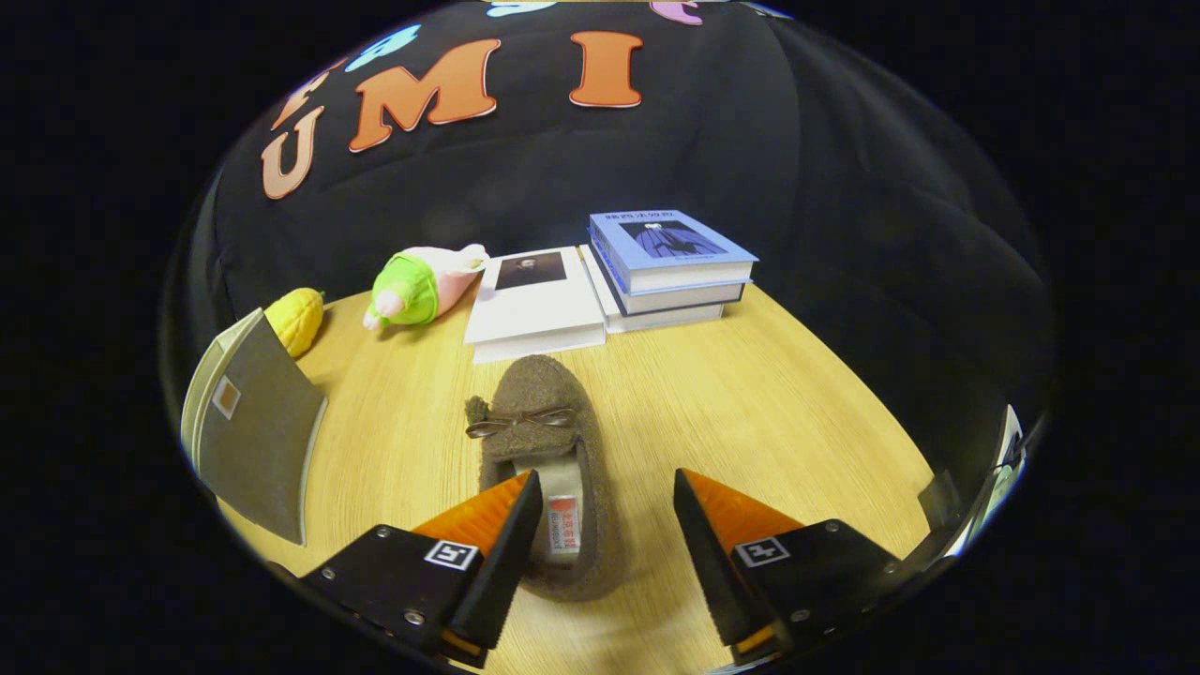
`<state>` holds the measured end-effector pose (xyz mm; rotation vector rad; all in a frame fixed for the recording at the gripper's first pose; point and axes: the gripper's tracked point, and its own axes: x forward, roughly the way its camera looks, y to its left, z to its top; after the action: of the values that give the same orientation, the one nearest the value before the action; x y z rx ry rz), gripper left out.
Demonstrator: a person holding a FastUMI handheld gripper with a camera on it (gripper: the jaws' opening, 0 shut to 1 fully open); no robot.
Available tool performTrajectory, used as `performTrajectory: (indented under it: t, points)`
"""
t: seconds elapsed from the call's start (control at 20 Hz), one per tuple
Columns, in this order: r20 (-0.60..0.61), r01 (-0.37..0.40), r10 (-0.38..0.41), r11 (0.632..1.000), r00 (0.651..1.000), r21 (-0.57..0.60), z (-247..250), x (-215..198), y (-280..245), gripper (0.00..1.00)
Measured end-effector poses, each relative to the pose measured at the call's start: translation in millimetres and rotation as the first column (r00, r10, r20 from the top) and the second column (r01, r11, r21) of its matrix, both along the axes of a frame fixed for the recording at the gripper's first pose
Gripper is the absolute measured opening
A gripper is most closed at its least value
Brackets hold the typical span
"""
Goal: Open the storage box then place both shoes into the box .Put the left shoe in first, then the right shoe, with the right side of both shoes facing outward in a uniform manner.
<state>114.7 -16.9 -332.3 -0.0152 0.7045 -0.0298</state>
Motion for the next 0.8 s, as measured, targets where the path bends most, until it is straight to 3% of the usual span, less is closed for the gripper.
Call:
performTrajectory:
  t: [0.05,0.2,0.25,0.3,0.35,0.5,0.8]
  points:
    - [-0.023,0.000,0.000,1.000,1.000,-0.008,-7,4,0,0.77]
    - [-0.103,0.017,-0.013,0.999,0.995,0.035,-27,10,9,0.33]
    - [-0.122,0.029,-0.023,0.998,0.992,0.048,-31,10,10,0.27]
    - [-0.116,0.045,-0.039,0.998,0.993,0.044,-29,11,8,0.13]
    - [-0.118,0.044,-0.038,0.998,0.992,0.050,-29,11,9,0.06]
    - [-0.117,0.069,-0.060,0.995,0.991,0.078,-23,7,9,0.01]
    - [-0.061,0.112,-0.104,0.983,0.993,0.143,24,3,16,0.01]
